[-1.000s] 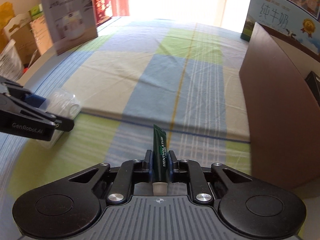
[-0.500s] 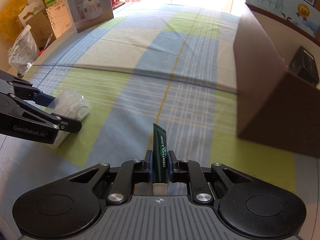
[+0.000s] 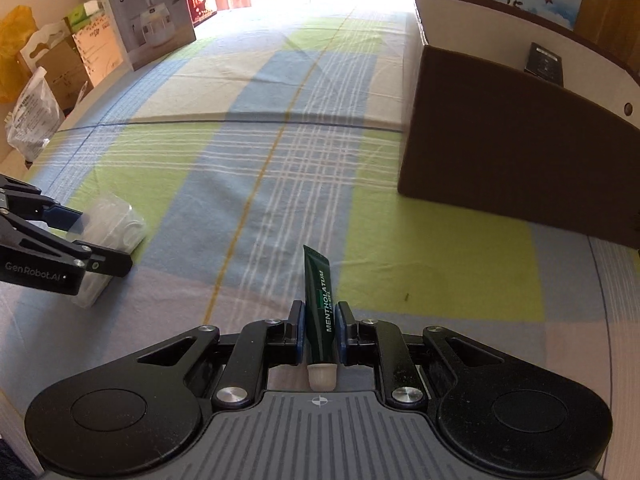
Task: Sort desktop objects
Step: 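Carry the floss box with the left tool while the right tool carries the lip gel to the box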
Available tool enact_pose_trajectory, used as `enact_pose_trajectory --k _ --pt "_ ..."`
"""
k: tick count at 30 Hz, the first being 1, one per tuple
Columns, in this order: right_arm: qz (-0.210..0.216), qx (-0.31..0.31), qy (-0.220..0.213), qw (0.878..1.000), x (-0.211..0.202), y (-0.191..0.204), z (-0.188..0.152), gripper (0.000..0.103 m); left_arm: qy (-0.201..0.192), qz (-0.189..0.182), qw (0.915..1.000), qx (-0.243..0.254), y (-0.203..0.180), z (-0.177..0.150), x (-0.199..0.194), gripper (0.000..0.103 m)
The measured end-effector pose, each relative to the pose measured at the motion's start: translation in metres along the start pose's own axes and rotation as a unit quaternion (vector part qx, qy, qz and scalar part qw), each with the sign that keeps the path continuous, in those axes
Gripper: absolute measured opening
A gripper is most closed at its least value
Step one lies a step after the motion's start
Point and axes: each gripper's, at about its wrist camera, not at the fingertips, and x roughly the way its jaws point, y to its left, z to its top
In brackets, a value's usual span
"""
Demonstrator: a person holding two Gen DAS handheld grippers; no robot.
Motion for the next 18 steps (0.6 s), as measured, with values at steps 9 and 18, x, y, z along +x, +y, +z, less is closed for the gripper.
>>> enact_pose_trajectory --k 9,18 --pt "-0.002 -0.004 -0.018 1.0 0.001 -0.002 -0.006 0.055 0.005 0.024 0.9995 -0.022 -0.006 0.001 0.002 0.056" --pt "0.011 -0.054 -0.019 0.998 0.002 0.007 -0.007 0.015 0.006 0.036 0.9986 -0.037 -0.011 -0.002 -0.002 0.053"
